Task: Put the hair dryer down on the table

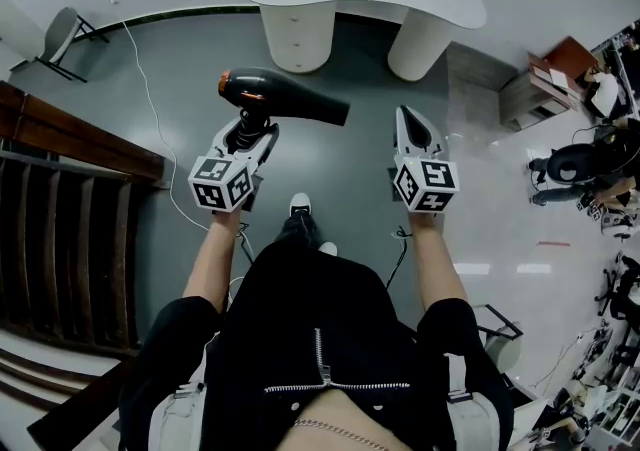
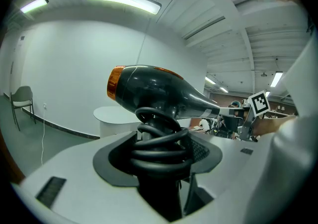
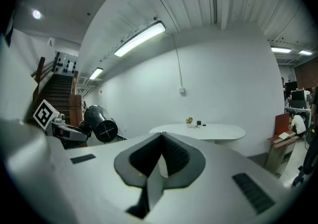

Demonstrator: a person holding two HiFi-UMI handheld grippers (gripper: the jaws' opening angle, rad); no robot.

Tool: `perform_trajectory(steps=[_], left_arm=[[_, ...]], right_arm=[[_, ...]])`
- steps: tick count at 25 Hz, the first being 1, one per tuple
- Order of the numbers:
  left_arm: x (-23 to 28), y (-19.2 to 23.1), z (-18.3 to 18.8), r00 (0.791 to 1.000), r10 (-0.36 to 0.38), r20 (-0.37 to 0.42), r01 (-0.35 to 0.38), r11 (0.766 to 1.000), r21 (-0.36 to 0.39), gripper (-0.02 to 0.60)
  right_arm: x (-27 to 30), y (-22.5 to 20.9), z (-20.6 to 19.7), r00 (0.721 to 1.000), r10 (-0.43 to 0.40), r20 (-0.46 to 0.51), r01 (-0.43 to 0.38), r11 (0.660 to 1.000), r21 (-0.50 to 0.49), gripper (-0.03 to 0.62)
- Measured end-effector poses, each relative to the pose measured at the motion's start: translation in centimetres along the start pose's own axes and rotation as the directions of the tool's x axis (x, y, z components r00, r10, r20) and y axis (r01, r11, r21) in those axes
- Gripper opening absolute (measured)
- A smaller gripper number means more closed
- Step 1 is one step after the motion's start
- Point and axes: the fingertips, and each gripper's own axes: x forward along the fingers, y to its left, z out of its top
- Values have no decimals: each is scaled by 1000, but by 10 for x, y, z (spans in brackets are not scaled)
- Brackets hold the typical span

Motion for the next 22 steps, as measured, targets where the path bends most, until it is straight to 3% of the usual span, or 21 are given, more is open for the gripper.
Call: perform_trajectory(steps=[11, 22], left_arm=[[90, 80, 36, 997, -72, -13, 72, 997, 8, 275], [143, 129, 60, 994, -110, -22, 110, 994, 6, 275]], right_arm=[[111, -10, 25, 999, -47, 4, 47, 999, -13, -3], [171, -19, 31, 997, -80, -10, 80, 997, -12, -3]])
